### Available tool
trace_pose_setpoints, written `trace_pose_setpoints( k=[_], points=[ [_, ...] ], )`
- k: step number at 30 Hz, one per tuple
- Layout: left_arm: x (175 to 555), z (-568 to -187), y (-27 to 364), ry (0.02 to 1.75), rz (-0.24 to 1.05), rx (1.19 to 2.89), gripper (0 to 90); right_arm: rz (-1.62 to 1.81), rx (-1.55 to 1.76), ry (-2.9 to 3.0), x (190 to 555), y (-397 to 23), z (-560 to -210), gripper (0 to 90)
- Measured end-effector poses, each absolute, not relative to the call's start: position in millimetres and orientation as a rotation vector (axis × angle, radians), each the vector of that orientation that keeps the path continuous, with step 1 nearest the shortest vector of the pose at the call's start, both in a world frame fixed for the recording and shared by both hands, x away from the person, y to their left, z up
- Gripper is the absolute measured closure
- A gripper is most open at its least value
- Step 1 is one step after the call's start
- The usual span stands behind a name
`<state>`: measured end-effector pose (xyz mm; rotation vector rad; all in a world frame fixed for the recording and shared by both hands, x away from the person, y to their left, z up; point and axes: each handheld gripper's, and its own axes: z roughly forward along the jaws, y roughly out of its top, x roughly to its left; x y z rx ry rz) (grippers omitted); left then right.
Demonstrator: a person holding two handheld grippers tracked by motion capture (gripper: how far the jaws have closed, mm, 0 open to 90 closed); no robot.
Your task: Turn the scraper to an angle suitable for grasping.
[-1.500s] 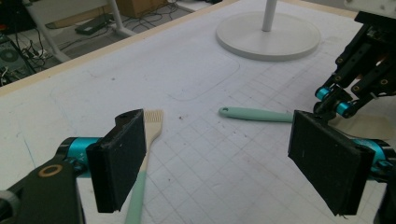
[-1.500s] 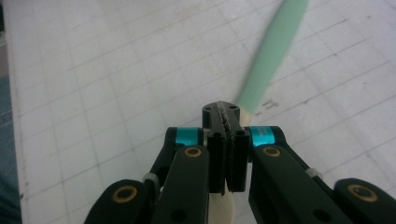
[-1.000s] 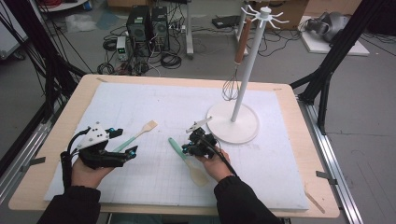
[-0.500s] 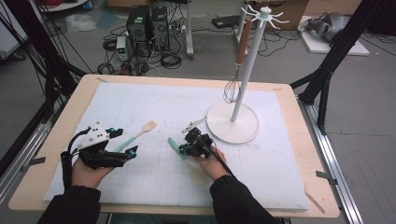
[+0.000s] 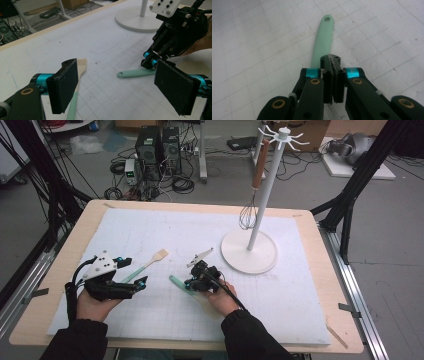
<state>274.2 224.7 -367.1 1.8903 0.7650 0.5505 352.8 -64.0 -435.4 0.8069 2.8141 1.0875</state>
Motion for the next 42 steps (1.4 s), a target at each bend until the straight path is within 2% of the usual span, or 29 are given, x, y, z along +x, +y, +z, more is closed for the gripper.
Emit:
trace_pose_setpoints(
  k=[15,29,42],
  points=[
    [274,-367,224,0.766,0.546,1.889,19.6,1.093,0.738,2.884,342,-53,-435,89.0],
    [274,-367,223,0.761,0.549,1.890,19.6,1.077,0.734,2.854,328,-73,-425,75.2],
    [274,-368,223,0.762,0.546,1.892,19.6,1.047,0.705,2.849,315,-71,-430,71.2]
  ],
)
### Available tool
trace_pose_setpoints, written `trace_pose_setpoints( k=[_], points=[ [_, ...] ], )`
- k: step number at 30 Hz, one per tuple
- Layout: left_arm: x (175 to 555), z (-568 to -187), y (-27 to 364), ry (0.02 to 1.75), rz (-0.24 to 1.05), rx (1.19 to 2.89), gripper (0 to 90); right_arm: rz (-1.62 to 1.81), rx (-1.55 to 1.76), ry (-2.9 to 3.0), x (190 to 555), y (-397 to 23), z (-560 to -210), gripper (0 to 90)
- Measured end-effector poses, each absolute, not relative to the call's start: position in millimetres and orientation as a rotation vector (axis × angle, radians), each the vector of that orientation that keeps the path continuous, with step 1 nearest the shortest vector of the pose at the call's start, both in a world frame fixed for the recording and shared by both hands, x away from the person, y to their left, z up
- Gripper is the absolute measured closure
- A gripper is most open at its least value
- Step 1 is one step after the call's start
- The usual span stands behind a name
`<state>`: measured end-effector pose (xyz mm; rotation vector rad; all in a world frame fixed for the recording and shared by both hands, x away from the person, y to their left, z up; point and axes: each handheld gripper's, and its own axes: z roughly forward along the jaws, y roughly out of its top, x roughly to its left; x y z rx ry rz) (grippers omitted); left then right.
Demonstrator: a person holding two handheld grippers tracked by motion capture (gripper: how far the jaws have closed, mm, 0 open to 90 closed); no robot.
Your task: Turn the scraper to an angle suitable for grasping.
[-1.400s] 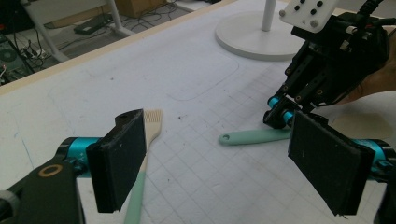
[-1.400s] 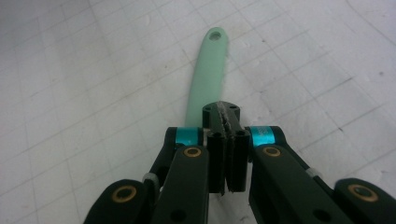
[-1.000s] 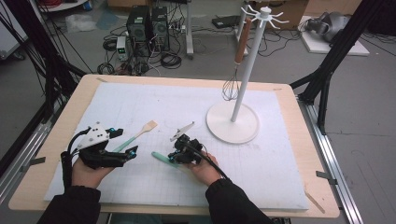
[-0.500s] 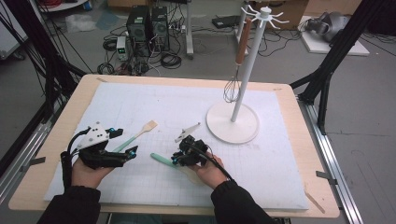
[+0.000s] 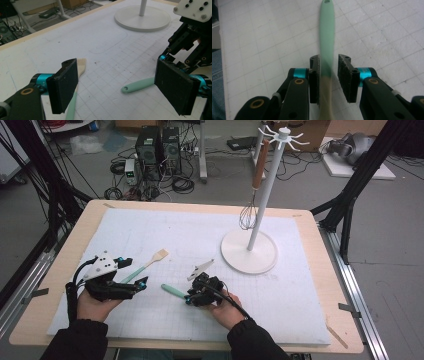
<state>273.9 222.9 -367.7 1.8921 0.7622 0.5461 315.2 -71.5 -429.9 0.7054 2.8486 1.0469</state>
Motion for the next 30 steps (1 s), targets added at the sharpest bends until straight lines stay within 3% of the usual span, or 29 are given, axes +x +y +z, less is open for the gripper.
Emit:
trace_pose_setpoints(
  k=[12,30],
  points=[
    [273.2,-367.8,221.7,0.757,0.543,1.894,19.6,0.945,0.674,2.807,306.1,-63.7,-431.0,79.2],
    [273.4,-367.7,222.6,0.750,0.542,1.891,19.8,0.976,0.638,2.859,310.2,-67.4,-429.0,80.8]
  ],
)
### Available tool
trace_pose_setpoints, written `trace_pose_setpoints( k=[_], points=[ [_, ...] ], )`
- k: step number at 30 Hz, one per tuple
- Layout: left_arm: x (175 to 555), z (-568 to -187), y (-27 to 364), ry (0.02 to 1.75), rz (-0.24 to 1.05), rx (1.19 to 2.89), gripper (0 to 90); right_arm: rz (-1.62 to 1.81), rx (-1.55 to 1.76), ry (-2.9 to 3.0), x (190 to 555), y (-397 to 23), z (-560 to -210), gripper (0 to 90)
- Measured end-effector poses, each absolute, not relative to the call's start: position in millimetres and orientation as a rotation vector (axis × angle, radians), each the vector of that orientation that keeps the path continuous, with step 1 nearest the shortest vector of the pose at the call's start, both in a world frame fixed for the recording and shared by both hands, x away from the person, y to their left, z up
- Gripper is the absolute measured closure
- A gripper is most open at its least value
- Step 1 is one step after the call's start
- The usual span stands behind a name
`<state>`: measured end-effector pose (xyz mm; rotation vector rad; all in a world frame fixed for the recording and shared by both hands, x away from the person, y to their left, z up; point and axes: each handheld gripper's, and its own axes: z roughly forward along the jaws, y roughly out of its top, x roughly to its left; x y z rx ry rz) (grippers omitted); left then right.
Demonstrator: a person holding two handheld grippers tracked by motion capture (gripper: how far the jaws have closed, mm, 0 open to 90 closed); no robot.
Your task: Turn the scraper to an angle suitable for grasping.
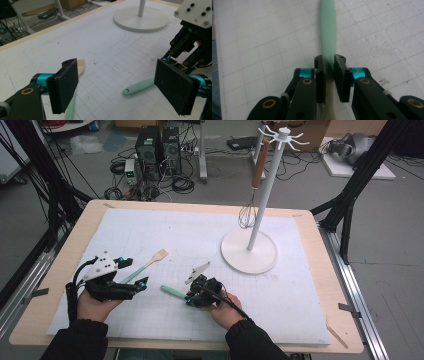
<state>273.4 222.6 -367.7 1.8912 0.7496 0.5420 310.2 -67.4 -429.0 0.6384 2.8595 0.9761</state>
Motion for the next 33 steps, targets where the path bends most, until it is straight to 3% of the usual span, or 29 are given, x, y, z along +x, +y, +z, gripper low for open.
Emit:
trace_pose_setpoints(
  k=[33],
  points=[
    [274,-368,221,0.745,0.522,1.890,19.8,1.164,0.600,2.833,311,-102,-392,80.5]
  ],
)
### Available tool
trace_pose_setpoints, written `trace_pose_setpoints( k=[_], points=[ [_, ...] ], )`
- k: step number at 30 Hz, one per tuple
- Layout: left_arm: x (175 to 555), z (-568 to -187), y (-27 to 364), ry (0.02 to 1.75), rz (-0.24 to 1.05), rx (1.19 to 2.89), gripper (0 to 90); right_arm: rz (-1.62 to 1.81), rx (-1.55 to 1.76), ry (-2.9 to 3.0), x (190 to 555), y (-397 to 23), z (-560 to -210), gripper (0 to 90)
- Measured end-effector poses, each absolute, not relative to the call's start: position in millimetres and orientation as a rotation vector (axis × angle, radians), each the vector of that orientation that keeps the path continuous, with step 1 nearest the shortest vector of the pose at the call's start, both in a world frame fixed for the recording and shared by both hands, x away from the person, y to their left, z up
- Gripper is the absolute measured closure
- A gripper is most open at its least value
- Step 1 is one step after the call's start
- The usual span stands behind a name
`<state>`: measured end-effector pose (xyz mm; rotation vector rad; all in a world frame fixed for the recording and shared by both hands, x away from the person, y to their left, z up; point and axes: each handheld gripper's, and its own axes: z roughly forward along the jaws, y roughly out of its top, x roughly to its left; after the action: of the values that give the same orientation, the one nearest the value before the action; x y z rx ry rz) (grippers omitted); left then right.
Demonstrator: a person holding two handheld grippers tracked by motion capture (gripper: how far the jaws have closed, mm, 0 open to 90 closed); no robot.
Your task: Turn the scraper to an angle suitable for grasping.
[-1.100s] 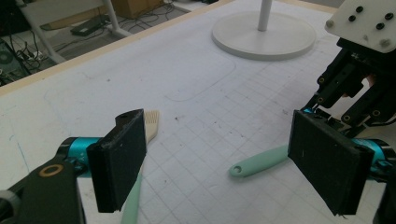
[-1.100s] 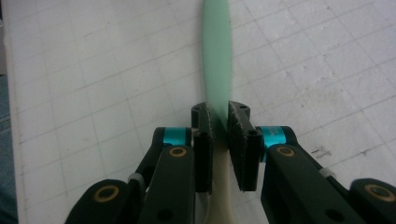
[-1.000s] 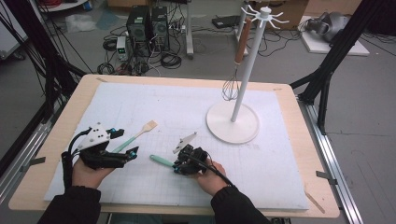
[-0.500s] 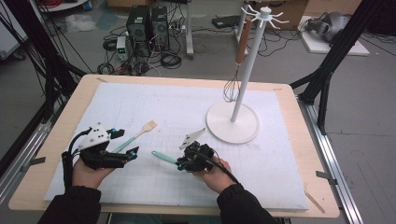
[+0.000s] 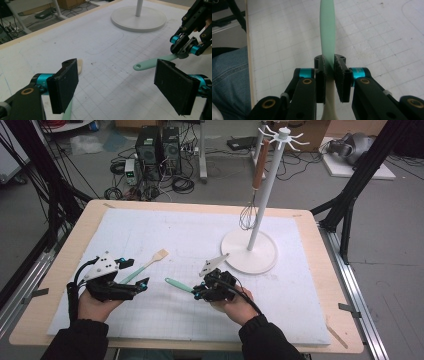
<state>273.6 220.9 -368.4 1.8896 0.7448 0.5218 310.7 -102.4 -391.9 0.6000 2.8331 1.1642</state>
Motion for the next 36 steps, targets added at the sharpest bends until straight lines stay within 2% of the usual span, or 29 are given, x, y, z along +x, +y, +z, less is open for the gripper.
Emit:
trace_pose_setpoints(
  k=[36],
  points=[
    [273,-368,219,0.721,0.506,1.891,19.9,1.250,0.552,2.776,312,-110,-360,80.4]
  ],
)
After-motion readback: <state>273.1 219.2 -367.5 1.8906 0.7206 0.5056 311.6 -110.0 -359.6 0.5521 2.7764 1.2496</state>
